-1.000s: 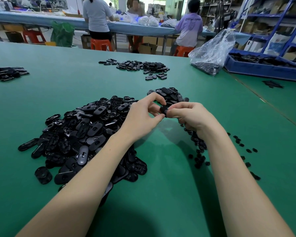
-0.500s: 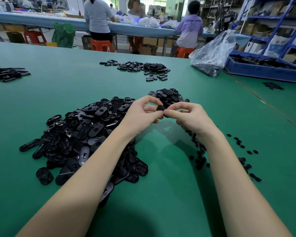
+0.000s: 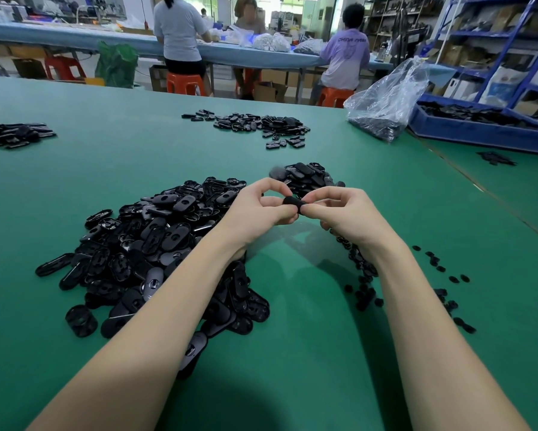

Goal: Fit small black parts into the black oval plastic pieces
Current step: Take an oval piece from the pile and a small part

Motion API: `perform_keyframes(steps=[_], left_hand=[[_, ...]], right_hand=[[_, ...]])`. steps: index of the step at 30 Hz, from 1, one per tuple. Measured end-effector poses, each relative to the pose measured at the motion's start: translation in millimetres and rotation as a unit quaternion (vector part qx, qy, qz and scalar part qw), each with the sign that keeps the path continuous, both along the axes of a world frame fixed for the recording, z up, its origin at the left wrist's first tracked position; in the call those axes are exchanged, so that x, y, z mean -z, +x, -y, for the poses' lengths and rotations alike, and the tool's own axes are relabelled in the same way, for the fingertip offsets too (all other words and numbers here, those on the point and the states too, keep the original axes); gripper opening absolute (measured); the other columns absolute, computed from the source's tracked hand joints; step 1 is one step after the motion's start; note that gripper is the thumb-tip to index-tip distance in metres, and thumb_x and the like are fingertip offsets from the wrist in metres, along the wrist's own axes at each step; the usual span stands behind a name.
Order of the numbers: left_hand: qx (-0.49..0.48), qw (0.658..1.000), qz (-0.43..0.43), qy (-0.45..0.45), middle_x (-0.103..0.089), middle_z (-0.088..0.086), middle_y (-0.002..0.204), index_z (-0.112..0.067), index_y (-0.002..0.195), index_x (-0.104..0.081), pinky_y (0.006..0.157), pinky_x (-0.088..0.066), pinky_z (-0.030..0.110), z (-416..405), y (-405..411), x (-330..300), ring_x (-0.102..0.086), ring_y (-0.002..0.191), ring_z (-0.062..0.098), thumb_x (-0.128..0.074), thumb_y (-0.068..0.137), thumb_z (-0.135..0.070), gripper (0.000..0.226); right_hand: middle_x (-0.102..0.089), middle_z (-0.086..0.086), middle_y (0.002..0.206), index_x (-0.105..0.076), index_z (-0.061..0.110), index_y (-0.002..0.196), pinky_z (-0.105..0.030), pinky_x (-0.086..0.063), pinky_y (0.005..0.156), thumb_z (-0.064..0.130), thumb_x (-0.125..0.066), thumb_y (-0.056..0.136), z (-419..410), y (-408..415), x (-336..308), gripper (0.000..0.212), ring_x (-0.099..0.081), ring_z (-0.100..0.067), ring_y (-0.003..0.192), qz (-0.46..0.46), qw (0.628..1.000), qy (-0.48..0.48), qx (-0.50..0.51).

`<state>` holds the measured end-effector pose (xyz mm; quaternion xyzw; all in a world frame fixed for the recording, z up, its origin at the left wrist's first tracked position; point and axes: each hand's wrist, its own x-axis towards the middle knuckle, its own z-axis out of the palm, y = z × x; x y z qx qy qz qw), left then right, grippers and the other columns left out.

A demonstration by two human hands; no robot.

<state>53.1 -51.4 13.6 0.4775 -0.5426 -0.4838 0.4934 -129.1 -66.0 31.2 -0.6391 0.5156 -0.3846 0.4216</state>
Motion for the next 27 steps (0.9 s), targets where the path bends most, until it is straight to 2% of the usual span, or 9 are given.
perform_keyframes(steps=[7,11,15,21,24,27], left_hand=[[-0.01,1.0,0.007,0.003,-0.077,0.01,0.08,-0.013,0.099,-0.062,0.088,-0.058,0.029,-2.4,1.5,-1.4,-0.071,0.075,0.018,-0.075,0.086,-0.003,0.02],[-0.005,1.0,0.029,-0.003,-0.076,0.007,0.078,-0.013,0.096,-0.07,0.09,-0.059,0.031,-4.1,0.0,-0.1,-0.071,0.076,0.017,-0.073,0.087,0.0,0.016],[0.004,0.999,0.04,-0.008,-0.077,0.011,0.083,-0.012,0.097,-0.075,0.092,-0.058,0.031,-5.9,-1.1,0.0,-0.071,0.08,0.019,-0.073,0.087,0.001,0.017],[-0.024,0.998,0.065,-0.006,-0.075,0.016,0.083,-0.016,0.09,-0.074,0.097,-0.056,0.038,-7.6,-7.7,0.6,-0.07,0.081,0.022,-0.072,0.086,0.003,0.019],[-0.033,0.997,0.068,0.003,-0.075,0.013,0.081,-0.016,0.089,-0.074,0.096,-0.056,0.037,-7.2,-9.4,-0.4,-0.07,0.078,0.019,-0.072,0.086,0.001,0.018],[-0.037,0.997,0.072,0.014,-0.074,0.014,0.081,-0.014,0.09,-0.073,0.095,-0.056,0.035,-6.4,-8.7,-0.1,-0.069,0.076,0.018,-0.073,0.086,0.002,0.016]], right_hand=[[-0.066,0.014,0.061,-0.074,0.022,0.079,-0.007,-0.036,0.045,0.029,-0.082,0.082,0.6,0.8,3.7,0.011,-0.056,-0.002,0.049,-0.034,0.999,-0.008,0.013],[-0.06,0.016,0.054,-0.072,0.022,0.072,-0.008,-0.035,0.045,0.023,-0.082,0.08,1.2,3.3,8.2,0.013,-0.051,-0.002,0.047,-0.044,0.999,-0.016,0.026],[-0.059,0.016,0.055,-0.07,0.022,0.067,-0.009,-0.036,0.046,0.02,-0.081,0.078,1.9,3.2,11.0,0.015,-0.048,-0.001,0.048,-0.033,0.999,-0.002,0.031],[-0.054,0.019,0.051,-0.069,0.021,0.07,-0.015,-0.036,0.054,0.025,-0.081,0.075,4.0,5.6,15.9,0.014,-0.045,0.002,0.046,-0.051,0.997,-0.006,0.05],[-0.053,0.02,0.05,-0.068,0.022,0.069,-0.013,-0.035,0.052,0.029,-0.083,0.073,4.5,6.9,16.2,0.017,-0.045,0.002,0.047,-0.054,0.997,-0.016,0.059],[-0.05,0.018,0.049,-0.066,0.022,0.069,-0.017,-0.037,0.053,0.028,-0.083,0.073,4.3,9.0,17.8,0.019,-0.044,-0.001,0.048,-0.059,0.996,-0.02,0.057]])
